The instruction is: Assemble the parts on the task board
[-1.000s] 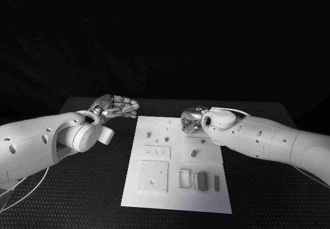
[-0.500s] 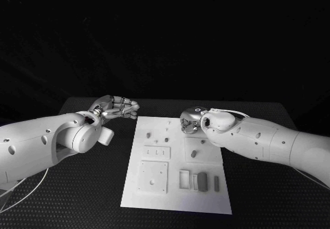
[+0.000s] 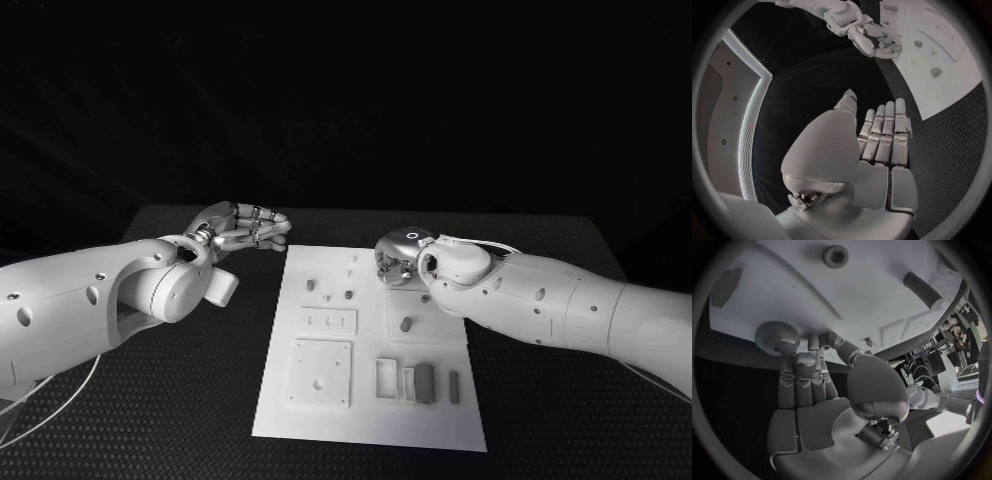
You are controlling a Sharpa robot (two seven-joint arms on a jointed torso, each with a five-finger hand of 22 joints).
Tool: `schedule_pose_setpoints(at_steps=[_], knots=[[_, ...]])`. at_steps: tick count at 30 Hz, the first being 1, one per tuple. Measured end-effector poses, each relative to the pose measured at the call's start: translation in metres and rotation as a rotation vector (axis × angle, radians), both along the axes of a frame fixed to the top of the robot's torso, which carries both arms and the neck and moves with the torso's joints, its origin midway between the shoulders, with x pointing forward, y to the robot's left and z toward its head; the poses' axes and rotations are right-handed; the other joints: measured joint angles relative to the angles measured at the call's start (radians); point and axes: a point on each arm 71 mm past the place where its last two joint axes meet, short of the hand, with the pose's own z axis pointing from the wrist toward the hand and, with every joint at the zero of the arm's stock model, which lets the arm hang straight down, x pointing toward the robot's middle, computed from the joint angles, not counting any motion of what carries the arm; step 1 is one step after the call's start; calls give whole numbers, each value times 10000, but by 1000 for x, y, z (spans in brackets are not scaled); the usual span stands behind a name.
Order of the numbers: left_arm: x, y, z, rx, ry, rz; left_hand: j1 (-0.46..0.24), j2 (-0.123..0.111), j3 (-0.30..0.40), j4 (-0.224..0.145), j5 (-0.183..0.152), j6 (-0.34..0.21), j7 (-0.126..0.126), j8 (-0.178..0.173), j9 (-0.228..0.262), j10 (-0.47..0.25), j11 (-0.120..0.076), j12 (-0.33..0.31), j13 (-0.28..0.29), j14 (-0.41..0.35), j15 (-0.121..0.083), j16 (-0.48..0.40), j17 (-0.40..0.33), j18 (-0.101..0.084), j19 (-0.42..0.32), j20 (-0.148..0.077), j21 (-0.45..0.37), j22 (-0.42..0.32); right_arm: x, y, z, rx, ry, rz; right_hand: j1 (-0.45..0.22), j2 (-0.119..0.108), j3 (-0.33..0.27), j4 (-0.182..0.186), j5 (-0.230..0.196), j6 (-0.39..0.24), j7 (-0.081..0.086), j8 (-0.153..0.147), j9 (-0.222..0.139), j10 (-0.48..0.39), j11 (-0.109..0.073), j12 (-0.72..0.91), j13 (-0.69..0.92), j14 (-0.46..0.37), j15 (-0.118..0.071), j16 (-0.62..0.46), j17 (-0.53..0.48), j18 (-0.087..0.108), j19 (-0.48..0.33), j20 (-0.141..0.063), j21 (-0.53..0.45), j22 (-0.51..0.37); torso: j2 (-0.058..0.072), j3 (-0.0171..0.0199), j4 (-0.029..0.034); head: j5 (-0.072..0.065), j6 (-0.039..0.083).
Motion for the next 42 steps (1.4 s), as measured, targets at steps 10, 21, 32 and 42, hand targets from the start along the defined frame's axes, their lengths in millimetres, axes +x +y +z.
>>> schedule_pose_setpoints(at_steps=[10,21,32,42], knots=[[-1,2,-2,38,40,32,0,0,0,0,0,0,0,0,-8,0,0,0,0,0,0,0,8,134,0,0,0,1,-11,9,3,238,-558,223,-194,-30,68,69,-9,75,5,0,87,53,-18,-9,94,-54,-55,87,-23,15,38,-37,78,0,4,1,11,94,51],[-1,2,-2,37,46,24,0,0,0,0,0,0,0,0,-8,0,0,0,-10,0,0,-10,10,130,0,0,0,3,-7,20,15,486,-1408,56,-287,-123,124,67,-9,80,2,0,87,70,0,-10,122,-55,-55,134,-45,16,56,-54,116,-1,12,3,12,88,153],[0,-2,-2,26,43,-52,-118,-118,0,0,0,0,0,0,-36,0,0,-41,-13,0,0,-78,41,83,-1,1,-40,-7,-3,38,18,713,-1921,61,-327,-164,158,91,-9,109,-31,-1,87,105,-36,-10,146,-66,-65,172,-67,19,56,-52,153,-1,29,-1,14,58,232],[-1,-3,-1,5,42,-100,-133,-133,0,0,0,0,0,0,-35,0,0,-41,-18,0,0,-78,43,75,-1,1,-40,-6,0,47,19,736,-2030,87,-337,-175,207,94,-9,104,-35,-48,104,104,-36,-10,157,-68,-67,172,-69,26,56,-49,152,-1,50,-21,58,66,327]])
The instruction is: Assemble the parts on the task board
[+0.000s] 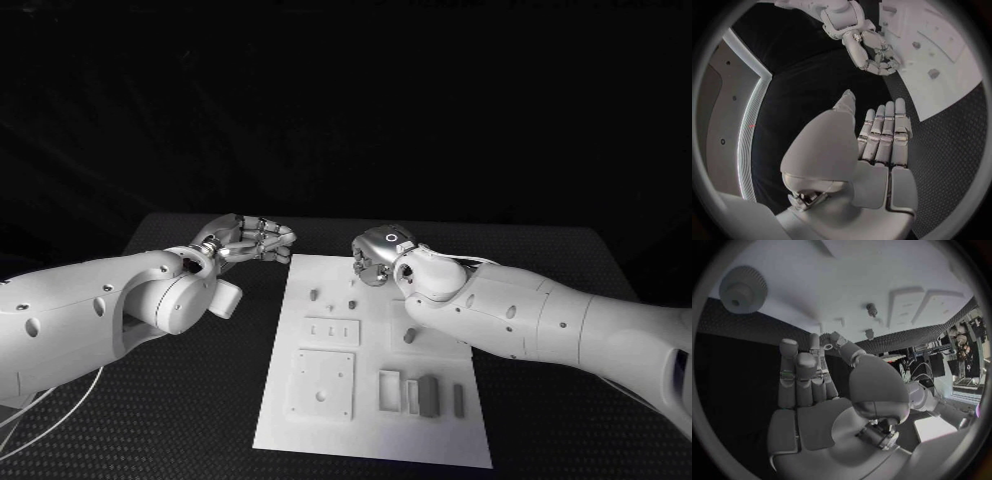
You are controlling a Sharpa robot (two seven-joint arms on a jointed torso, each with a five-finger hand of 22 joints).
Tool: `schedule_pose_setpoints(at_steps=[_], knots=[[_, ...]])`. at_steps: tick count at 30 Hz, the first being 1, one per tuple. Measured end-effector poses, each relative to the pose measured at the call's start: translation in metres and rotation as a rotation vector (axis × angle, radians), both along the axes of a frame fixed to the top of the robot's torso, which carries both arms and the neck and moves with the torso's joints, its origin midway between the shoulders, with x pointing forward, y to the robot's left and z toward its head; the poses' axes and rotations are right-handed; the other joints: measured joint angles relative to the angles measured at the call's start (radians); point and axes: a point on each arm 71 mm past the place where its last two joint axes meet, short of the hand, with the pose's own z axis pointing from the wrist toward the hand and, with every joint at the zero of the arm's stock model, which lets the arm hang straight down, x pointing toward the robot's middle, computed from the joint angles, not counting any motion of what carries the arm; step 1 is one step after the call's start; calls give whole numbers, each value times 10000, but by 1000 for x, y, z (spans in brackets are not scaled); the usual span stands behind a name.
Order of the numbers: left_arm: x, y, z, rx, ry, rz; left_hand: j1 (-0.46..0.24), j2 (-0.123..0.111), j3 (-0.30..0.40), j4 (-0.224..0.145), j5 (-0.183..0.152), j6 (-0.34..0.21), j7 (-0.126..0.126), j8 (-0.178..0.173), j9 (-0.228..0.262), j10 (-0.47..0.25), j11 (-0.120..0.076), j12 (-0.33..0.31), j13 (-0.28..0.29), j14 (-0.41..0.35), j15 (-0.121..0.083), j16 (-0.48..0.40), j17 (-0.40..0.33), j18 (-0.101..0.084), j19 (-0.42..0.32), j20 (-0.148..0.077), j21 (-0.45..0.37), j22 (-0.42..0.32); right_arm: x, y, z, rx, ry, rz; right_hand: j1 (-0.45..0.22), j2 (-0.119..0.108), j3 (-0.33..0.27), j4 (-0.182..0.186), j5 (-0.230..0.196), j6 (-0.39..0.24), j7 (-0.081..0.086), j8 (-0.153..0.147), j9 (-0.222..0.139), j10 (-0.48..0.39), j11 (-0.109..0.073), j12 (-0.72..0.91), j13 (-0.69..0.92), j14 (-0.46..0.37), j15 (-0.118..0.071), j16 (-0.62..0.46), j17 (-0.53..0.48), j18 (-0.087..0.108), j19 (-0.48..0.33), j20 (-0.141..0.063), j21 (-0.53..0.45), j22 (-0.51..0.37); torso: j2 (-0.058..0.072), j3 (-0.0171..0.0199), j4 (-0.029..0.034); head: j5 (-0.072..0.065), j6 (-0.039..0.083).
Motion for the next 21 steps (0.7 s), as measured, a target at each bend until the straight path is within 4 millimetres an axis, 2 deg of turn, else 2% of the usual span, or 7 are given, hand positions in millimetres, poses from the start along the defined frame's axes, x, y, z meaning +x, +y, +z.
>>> schedule_pose_setpoints(at_steps=[7,21], knots=[[0,-1,4,-10,-55,-26,0,0,0,0,0,0,0,0,-9,0,0,0,0,0,0,0,-1,-5,0,0,0,1,1,1,0,-23,-26,-35,2,-2,0,1,0,-2,-1,-3,2,-1,0,0,10,-2,-2,0,-9,2,2,3,0,0,13,-18,16,-11,-55],[1,-2,9,-19,-142,-54,1,1,0,0,0,0,0,0,-9,0,0,0,1,0,0,0,1,-31,0,0,1,-7,7,4,-1,-112,-84,-182,4,-4,27,-27,0,-5,-2,-30,-1,-2,0,0,19,-31,-30,-2,-19,9,13,17,0,0,27,-12,8,3,-79]])
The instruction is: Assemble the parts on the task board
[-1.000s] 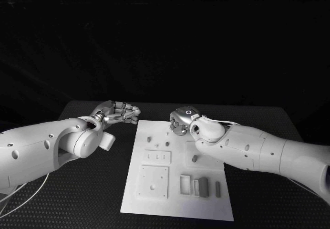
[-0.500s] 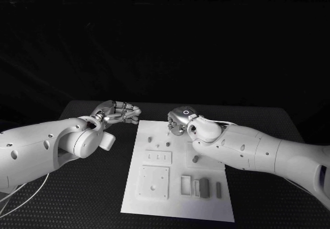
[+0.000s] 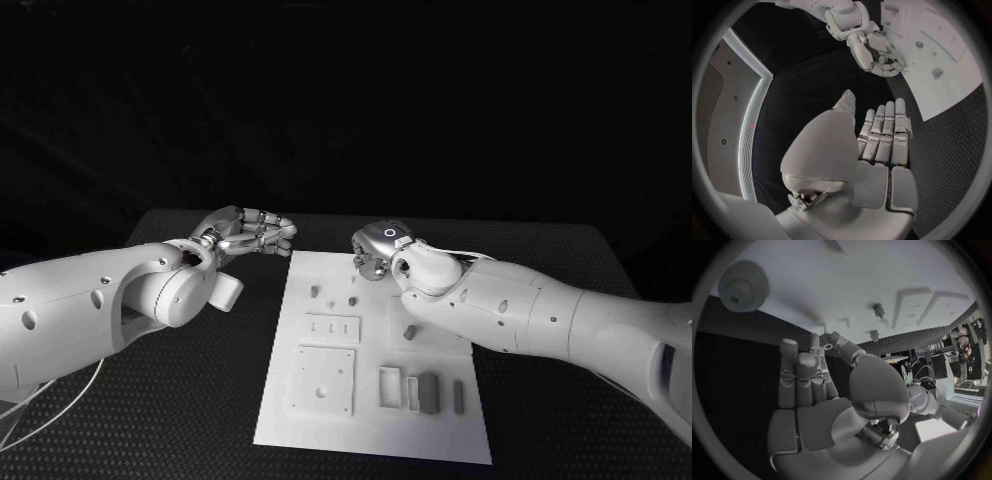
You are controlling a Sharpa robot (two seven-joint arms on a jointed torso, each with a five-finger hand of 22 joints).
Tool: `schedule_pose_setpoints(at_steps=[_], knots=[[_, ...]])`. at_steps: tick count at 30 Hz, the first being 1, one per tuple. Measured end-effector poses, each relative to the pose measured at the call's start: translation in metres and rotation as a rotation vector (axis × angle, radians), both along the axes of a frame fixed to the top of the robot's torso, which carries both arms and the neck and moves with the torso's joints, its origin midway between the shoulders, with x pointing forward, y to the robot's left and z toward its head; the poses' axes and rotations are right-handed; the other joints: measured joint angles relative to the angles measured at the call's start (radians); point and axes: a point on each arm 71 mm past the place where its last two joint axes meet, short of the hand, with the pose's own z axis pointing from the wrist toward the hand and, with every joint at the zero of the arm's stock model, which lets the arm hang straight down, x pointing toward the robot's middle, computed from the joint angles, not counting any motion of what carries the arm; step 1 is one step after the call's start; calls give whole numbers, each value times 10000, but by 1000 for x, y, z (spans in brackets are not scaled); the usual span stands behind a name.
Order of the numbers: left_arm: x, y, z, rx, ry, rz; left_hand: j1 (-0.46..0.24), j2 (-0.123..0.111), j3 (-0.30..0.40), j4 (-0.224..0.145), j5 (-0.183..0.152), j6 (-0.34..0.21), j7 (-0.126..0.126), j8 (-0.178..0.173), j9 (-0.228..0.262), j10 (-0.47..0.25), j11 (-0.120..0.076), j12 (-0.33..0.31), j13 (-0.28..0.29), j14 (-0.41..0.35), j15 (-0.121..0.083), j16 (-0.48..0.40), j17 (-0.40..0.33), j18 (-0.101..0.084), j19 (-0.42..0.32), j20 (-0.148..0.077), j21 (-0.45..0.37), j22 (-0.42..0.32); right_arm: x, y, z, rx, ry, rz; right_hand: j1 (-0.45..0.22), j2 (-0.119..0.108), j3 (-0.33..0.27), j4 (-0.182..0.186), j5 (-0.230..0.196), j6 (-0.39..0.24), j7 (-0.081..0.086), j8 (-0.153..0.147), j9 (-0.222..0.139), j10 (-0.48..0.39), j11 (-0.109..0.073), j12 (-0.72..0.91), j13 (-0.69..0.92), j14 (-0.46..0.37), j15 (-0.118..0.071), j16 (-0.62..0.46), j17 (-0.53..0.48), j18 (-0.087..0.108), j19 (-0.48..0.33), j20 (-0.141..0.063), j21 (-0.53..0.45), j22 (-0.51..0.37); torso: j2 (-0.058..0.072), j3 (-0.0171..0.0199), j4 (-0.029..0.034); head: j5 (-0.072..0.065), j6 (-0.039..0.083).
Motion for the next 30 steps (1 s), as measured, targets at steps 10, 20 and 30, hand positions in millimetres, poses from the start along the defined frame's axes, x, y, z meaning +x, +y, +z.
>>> schedule_pose_setpoints(at_steps=[10,20,30], knots=[[2,-1,5,1,-91,-17,0,0,0,0,0,0,0,0,0,0,0,0,1,0,0,0,6,-47,0,0,0,1,2,-2,-1,-48,19,-71,0,0,-1,0,0,-2,-2,-27,14,-1,1,0,-1,0,0,-1,-9,2,-1,2,0,0,29,0,17,-43,-111],[2,-1,6,6,-99,-16,-2,-2,0,0,0,0,0,-39,-8,0,0,0,1,0,0,-38,10,-52,0,0,0,2,3,-3,-2,-98,185,-97,0,-1,-2,0,0,22,23,-30,14,-2,1,-38,12,1,1,35,-18,3,-31,-41,0,0,35,-6,21,3,-161],[2,-1,7,14,-99,-16,-53,-53,0,0,0,0,0,-39,-17,0,0,-37,-2,0,0,-39,14,-55,0,0,-38,3,3,-1,-3,-91,326,-56,0,-1,26,-29,0,20,22,-58,28,-2,1,-38,22,15,15,35,-39,3,-27,-45,0,0,43,-12,17,13,-216]])
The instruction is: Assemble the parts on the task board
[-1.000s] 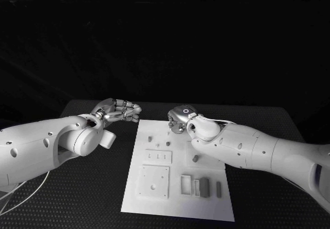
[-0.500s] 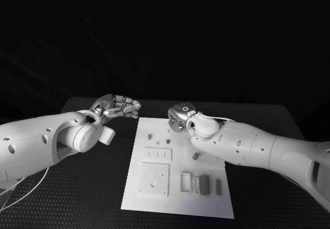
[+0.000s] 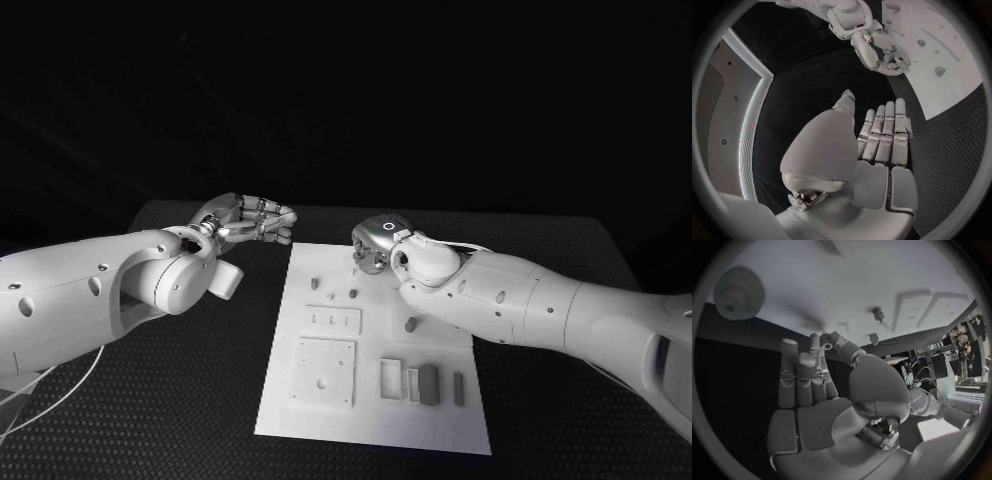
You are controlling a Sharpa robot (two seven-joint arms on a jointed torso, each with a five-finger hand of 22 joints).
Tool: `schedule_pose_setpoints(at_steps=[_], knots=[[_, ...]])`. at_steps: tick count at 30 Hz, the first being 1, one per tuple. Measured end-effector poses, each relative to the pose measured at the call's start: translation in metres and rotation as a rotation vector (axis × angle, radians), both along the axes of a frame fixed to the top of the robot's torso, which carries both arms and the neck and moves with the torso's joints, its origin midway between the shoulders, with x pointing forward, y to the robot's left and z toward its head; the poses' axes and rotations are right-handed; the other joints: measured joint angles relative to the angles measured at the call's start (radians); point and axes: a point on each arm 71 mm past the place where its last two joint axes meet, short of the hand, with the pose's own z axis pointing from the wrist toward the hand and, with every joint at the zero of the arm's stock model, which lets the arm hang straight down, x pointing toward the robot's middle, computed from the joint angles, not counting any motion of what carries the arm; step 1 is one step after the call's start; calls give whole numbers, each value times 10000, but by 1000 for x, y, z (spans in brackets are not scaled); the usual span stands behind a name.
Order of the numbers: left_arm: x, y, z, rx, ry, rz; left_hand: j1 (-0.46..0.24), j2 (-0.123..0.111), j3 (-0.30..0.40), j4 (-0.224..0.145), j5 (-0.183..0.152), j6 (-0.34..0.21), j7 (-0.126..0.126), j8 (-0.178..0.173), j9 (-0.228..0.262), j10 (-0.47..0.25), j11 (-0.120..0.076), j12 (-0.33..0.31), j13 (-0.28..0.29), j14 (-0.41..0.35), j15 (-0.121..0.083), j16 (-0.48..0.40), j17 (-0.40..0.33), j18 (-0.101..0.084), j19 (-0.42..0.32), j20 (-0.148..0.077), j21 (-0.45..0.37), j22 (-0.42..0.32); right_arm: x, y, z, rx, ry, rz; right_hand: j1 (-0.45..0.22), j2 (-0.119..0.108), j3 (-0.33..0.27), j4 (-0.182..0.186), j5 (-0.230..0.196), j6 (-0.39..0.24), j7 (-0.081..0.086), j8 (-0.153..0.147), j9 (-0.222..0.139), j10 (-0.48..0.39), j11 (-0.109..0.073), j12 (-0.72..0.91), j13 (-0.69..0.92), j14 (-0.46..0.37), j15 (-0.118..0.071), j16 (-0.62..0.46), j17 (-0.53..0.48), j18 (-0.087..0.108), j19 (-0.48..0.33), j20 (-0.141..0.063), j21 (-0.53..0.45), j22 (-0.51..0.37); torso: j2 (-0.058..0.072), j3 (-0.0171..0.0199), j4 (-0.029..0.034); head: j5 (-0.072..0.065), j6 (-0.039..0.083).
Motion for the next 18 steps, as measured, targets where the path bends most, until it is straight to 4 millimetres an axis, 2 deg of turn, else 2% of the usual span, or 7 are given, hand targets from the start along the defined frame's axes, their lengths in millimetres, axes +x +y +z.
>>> schedule_pose_setpoints(at_steps=[6,15,18], knots=[[0,1,0,8,5,19,0,0,0,0,0,0,0,0,0,0,0,0,-5,0,0,0,0,97,0,0,0,0,0,0,0,18,20,-9,0,0,0,0,0,-1,-1,-1,0,0,0,-39,-1,3,3,0,-11,0,-1,2,0,0,1,-3,6,20,-10],[0,1,1,11,-1,19,0,0,0,0,0,0,0,0,1,0,0,0,-5,0,0,0,8,104,0,0,0,-7,1,1,0,38,31,-12,0,0,-1,0,0,-3,-2,-50,-1,0,0,-80,8,5,5,-1,-55,0,-4,5,0,0,9,-10,-2,60,-1],[0,1,1,10,-10,15,0,0,0,0,0,0,0,0,1,0,0,0,-5,0,0,0,8,101,0,0,0,-7,1,2,0,40,57,-17,25,-106,27,-27,0,-105,100,-117,-2,-112,111,-184,8,-45,56,-14,-137,2,-26,-15,0,0,12,-10,-9,61,4]])
